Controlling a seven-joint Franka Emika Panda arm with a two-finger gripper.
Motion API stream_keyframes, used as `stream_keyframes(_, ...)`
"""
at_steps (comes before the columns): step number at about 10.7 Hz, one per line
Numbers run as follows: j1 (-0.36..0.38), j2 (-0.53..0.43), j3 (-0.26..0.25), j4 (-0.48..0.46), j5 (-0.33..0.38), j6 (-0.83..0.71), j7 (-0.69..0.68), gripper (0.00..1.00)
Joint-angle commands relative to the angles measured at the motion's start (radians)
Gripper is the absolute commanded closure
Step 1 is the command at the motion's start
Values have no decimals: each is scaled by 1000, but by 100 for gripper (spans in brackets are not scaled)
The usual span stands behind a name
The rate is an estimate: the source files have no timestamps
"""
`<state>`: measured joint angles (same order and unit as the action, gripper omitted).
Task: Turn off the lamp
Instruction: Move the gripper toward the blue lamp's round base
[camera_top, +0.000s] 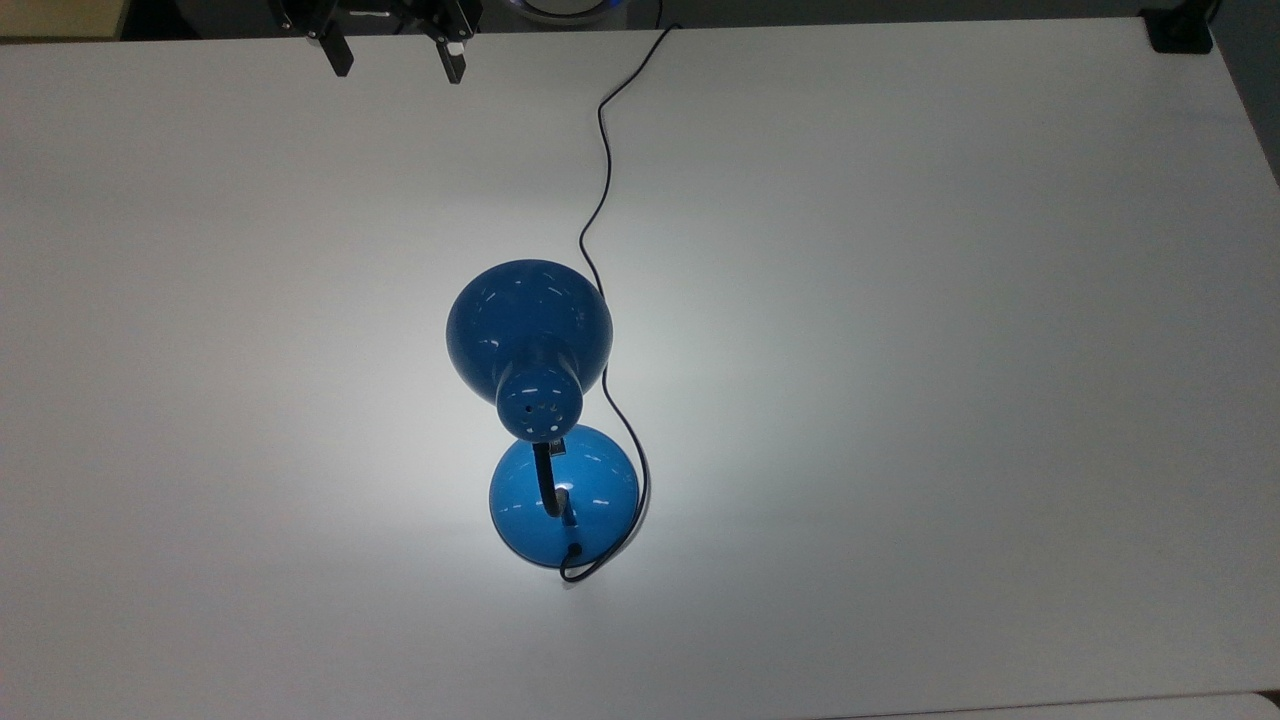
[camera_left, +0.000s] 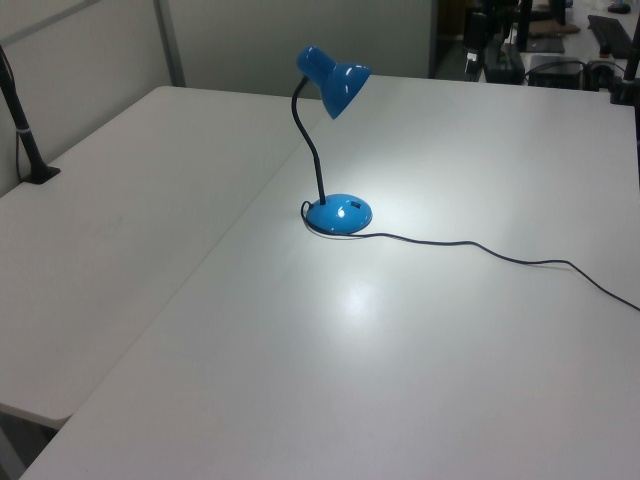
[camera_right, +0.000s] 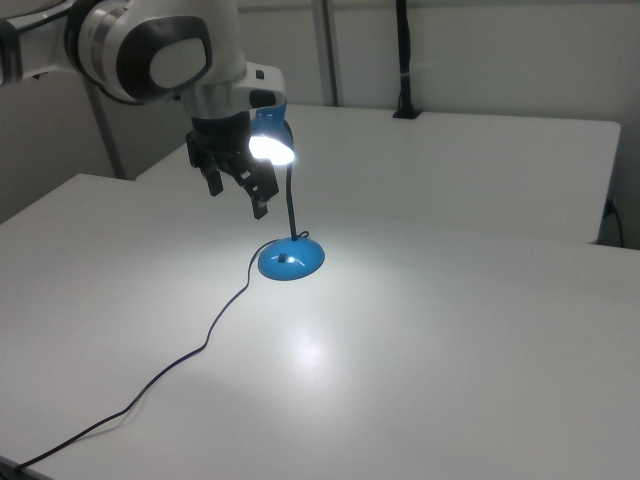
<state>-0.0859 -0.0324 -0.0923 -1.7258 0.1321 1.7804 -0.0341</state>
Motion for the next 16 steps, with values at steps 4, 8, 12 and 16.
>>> stream_keyframes(4, 14, 43, -53, 11, -16, 66, -38, 0)
stream_keyframes(8, 14, 52, -53, 11, -19, 74, -44, 17)
stream_keyframes(12, 21, 68, -53, 6, -19, 77, -78, 88)
stream_keyframes(16, 40, 100, -49, -1, -37, 147, -82, 97)
